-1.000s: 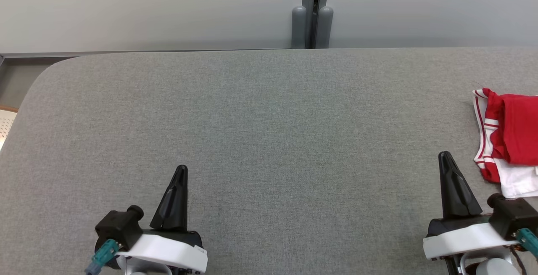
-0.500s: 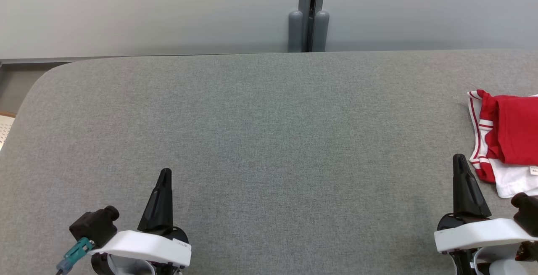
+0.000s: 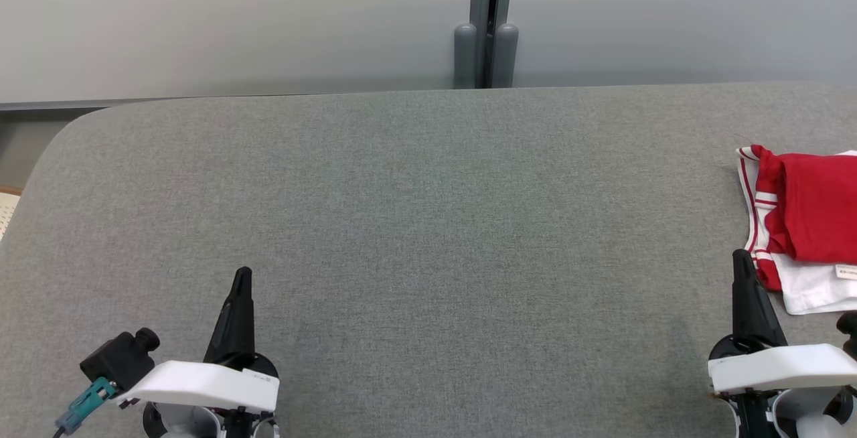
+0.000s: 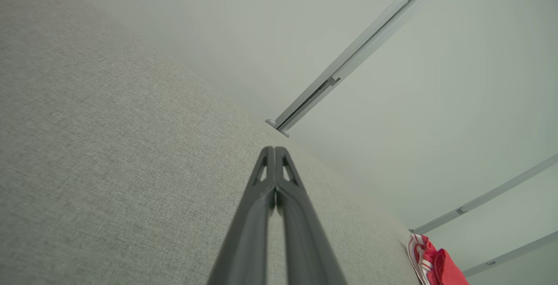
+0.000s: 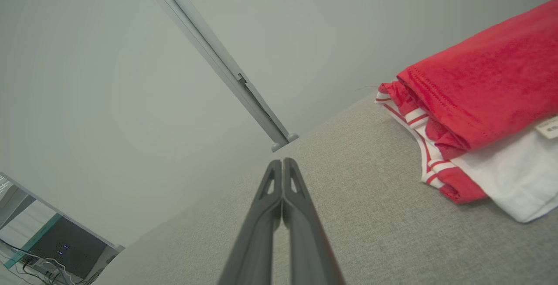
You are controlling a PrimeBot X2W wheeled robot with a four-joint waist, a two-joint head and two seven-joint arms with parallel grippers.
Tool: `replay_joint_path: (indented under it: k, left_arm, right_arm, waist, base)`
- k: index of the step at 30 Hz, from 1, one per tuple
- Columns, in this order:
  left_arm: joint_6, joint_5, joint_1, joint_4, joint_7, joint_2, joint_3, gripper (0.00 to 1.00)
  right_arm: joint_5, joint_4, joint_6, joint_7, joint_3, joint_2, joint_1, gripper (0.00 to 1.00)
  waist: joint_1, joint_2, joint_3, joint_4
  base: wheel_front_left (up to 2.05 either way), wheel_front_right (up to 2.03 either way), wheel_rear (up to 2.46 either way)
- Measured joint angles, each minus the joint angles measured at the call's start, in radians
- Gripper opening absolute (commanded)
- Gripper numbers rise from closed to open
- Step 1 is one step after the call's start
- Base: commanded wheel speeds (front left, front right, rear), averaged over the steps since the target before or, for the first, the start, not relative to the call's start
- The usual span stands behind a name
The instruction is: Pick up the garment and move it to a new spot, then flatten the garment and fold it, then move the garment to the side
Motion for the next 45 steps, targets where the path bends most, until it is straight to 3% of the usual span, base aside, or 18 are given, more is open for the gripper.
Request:
replay_joint_path:
  k: [19,45]
  left_arm:
    - [-0.017,-0.228,-0.007,0.008,0.061,0.006,0.05,0.0]
    - [-0.034,-0.453,-0.018,0.021,0.129,0.008,0.108,0.0]
  right_arm:
    - [0.268,0.007,0.0,0.069,-0.027,0.007,-0.003,0.0]
    - [0.537,0.017,-0.001,0.137,-0.057,0.016,-0.009,0.0]
  waist:
    - [0.0,0.0,-0.017,-0.013]
    - [0.0,0.0,-0.038,-0.028]
  base:
    - [0.0,0.0,0.0]
    - [0.0,0.0,0.0]
